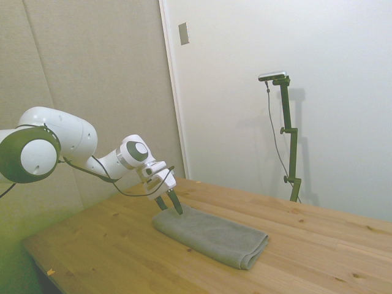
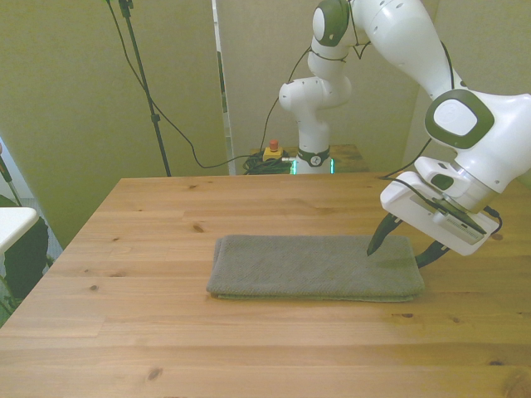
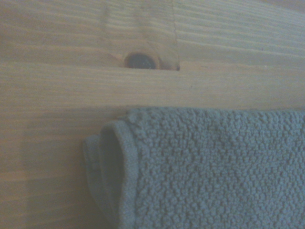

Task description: Fold the towel

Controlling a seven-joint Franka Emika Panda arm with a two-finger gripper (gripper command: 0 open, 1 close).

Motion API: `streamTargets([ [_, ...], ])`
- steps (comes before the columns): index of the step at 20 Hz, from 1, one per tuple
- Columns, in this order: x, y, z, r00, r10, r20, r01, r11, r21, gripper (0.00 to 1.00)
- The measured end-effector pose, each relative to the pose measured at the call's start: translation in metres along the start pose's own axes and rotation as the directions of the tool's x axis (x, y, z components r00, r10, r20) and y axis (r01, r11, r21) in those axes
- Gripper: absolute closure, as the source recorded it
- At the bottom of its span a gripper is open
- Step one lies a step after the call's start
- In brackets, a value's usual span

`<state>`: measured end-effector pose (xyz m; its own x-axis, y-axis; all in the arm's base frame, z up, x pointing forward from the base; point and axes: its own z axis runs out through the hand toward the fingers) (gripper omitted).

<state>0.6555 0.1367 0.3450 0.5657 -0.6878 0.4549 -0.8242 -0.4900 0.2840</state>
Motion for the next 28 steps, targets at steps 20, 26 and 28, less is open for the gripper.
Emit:
streamTargets([
  [20,0.001,0.001,0.016,1.000,0.000,0.008,0.000,1.000,0.019,1.00],
  [26,0.013,0.006,0.017,1.000,0.020,0.009,-0.020,0.999,0.042,1.00],
  [28,0.022,0.012,0.015,0.999,0.035,0.011,-0.036,0.998,0.056,1.00],
])
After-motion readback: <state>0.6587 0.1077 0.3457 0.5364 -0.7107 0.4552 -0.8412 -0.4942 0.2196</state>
